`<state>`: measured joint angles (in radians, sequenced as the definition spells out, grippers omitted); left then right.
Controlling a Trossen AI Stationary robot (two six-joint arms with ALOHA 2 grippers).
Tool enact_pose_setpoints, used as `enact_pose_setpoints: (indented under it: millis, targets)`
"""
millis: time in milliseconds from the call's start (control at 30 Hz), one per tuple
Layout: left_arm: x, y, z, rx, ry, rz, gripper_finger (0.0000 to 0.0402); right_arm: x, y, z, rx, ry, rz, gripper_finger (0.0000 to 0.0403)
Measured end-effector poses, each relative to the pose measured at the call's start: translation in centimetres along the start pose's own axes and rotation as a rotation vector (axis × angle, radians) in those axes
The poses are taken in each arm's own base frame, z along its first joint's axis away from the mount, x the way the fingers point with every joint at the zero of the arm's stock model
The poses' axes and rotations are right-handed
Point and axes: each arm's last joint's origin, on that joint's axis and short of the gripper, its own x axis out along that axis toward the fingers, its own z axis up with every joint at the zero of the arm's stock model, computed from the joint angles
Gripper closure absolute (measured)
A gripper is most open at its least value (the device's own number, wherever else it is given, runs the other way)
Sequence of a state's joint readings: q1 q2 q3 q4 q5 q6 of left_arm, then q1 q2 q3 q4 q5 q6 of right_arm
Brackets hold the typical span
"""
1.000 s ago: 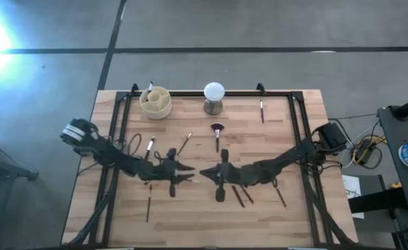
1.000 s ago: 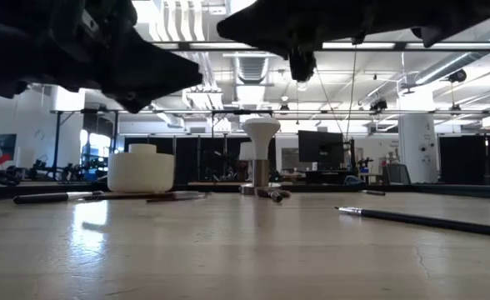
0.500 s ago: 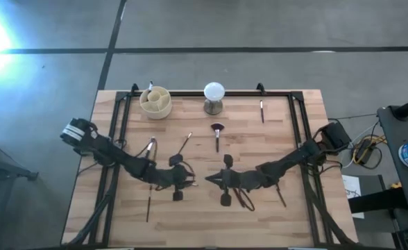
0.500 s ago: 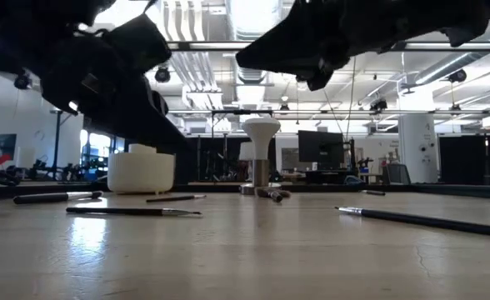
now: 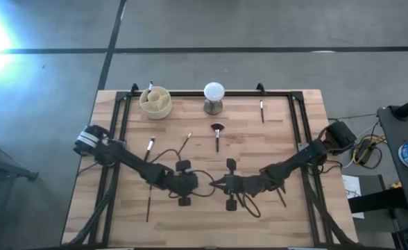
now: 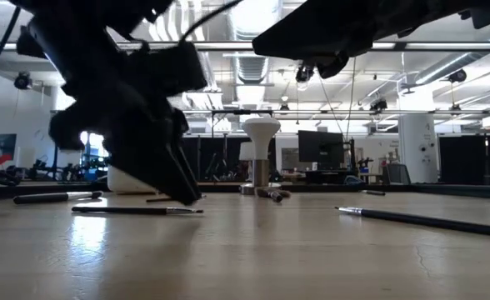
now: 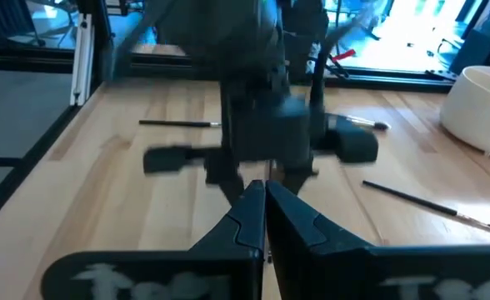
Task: Put items in baskets/containers
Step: Put the eyeshadow brush into the organizer
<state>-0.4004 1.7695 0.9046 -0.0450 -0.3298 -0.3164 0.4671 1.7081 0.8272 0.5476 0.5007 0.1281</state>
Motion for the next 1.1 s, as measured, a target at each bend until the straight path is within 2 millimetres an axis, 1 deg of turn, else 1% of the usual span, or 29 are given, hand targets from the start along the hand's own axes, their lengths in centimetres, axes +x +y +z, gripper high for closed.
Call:
enact_pose_setpoints:
  millis: [167, 333, 433, 600, 667, 767, 867, 1000, 1100]
  targets:
    - [1.5, -0.4, 0.3, 0.037, 0.017, 0.015, 0.0303, 0.0, 0.0, 0.0, 0.0, 0.0, 0.0, 0.0394]
    - [1.8, 0.0, 0.3, 0.026, 0.04, 0.025, 0.0306, 0.0, 0.0, -0.1, -0.005, 0.007, -0.001, 0.0394]
    - [1.8, 0.1, 0.1, 0.007, 0.051, 0.023, 0.0327, 0.0, 0.0, -0.1, -0.009, 0.014, -0.002, 0.0394]
    - [2.1, 0.1, -0.4, -0.016, 0.084, 0.032, 0.0391, 0.0, 0.0, -0.1, -0.009, 0.015, -0.002, 0.0394]
    - [2.1, 0.2, -0.4, -0.017, 0.086, 0.034, 0.0397, 0.0, 0.0, -0.1, -0.009, 0.014, -0.003, 0.0394]
    - [1.5, 0.3, -0.2, -0.018, 0.072, 0.045, 0.0401, 0.0, 0.0, -0.2, -0.016, 0.016, -0.003, 0.0394]
    - [0.4, 0.8, 0.1, -0.004, 0.064, 0.093, 0.0401, 0.0, 0.0, -0.2, -0.021, 0.016, -0.003, 0.0394]
    - [-1.7, 1.3, 1.8, -0.042, -0.06, 0.148, 0.0401, -0.1, -0.1, -0.4, -0.048, 0.024, -0.004, 0.0394]
    - [-2.9, 1.6, 2.5, -0.072, -0.144, 0.173, 0.0401, -0.2, -0.2, -1.0, -0.06, 0.04, -0.006, 0.0394]
